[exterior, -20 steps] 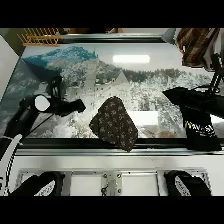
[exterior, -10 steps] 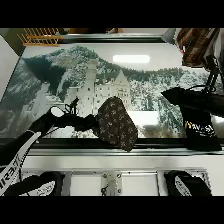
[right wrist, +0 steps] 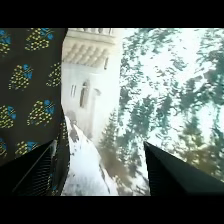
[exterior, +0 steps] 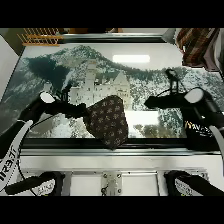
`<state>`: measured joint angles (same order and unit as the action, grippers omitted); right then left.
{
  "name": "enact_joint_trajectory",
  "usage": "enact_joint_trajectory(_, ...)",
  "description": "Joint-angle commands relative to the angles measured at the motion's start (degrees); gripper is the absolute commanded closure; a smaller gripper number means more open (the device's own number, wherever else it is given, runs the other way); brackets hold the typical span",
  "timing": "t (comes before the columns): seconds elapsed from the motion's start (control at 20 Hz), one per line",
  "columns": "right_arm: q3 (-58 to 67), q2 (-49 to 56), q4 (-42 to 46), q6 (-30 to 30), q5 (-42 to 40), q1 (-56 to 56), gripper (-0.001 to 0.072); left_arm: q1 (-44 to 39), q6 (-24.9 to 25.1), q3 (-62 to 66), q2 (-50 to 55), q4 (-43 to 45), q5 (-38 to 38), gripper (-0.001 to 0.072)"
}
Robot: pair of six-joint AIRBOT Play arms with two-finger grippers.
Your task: Fold the clothes and pants, and hang the long-sleeved shirts on hangers.
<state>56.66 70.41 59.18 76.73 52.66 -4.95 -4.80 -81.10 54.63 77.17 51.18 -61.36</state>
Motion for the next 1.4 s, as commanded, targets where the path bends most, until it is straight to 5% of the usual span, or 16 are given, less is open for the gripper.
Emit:
enact_joint_trajectory(0.0,1.60,12.24,-5.70,0.59,-8.15,-4.76,0.0095,1.44,0.09,1.53,-0.59,2.16,-1.49,0.0695)
enact_joint_trajectory(0.25,8.96,25.38,-17.70,-3.96,-8.33,-10.60,0.0095,1.40,0.07,1.55,-0.59,1.66,-1.51,0.0695)
enact_joint_trajectory(0.55,14.97,32.13,-21.53,-4.39,-9.35,-16.87,0.0108,1.40,0.09,1.55,-0.59,1.66,-1.53,0.0695)
enact_joint_trajectory(0.6,15.17,32.22,-21.51,-4.48,-10.21,-17.38,0.0262,1.40,0.07,1.55,-0.61,1.66,-1.55,0.0695)
enact_joint_trajectory(0.65,15.26,32.09,-21.55,-5.73,-10.73,-17.42,0.0530,1.40,0.09,1.55,-0.61,1.68,-1.62,0.0695)
enact_joint_trajectory(0.7,15.37,31.71,-21.44,-7.28,-10.64,-17.27,0.0704,1.40,0.07,1.57,-0.63,1.68,-1.68,0.0695)
enact_joint_trajectory(0.9,17.94,22.64,-11.65,-9.46,-6.97,-14.88,0.0709,1.55,-2.43,7.26,-5.64,6.97,-3.85,0.0696)
enact_joint_trajectory(1.05,21.86,8.46,-4.66,-8.85,3.10,-12.74,0.0709,1.16,-2.97,18.49,-14.58,7.63,-8.87,0.0696)
enact_joint_trajectory(1.35,22.12,-19.32,-3.58,2.23,6.78,-13.73,0.0709,-6.49,-6.88,31.19,-32.00,7.80,-4.96,0.0695)
